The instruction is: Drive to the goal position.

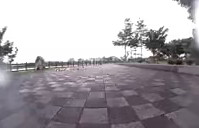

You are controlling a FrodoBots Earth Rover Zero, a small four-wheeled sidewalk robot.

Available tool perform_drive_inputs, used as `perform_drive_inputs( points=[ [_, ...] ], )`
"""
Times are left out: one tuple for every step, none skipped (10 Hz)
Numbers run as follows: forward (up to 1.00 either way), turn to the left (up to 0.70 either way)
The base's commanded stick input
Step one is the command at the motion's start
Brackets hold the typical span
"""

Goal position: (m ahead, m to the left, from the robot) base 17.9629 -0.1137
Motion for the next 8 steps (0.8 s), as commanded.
perform_drive_inputs(
  points=[
    [1.0,0.0],
    [1.0,0.0],
    [1.0,0.0],
    [1.0,0.0],
    [1.0,0.0],
    [1.0,-0.02],
    [1.0,-0.08],
    [1.0,-0.13]
  ],
)
